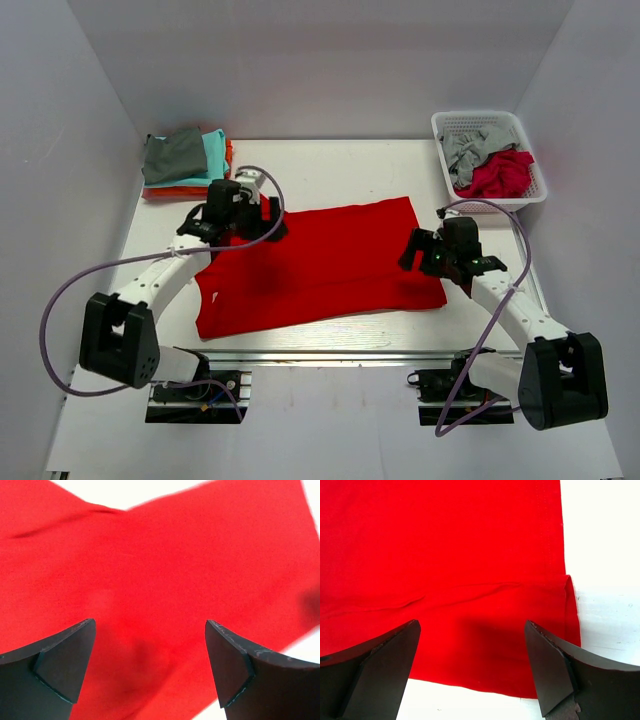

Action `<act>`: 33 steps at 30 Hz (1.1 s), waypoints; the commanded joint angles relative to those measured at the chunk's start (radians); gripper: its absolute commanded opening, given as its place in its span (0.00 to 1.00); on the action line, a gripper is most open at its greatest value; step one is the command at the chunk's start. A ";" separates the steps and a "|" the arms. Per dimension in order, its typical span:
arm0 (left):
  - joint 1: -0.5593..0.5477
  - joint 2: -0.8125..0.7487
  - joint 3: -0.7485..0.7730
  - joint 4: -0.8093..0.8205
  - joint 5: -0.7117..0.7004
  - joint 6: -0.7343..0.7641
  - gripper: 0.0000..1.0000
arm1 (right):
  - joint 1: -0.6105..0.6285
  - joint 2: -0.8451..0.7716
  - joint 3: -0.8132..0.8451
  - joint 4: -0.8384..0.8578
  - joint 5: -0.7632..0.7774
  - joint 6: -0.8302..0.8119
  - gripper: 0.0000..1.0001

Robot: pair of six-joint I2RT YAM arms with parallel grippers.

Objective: Fold and stack the t-shirts
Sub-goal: Fold the flattened tshirt in 1/3 of the way

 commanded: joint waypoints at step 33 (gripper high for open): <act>0.021 0.424 0.100 0.324 0.699 0.155 1.00 | 0.004 0.002 0.033 0.010 -0.021 -0.013 0.90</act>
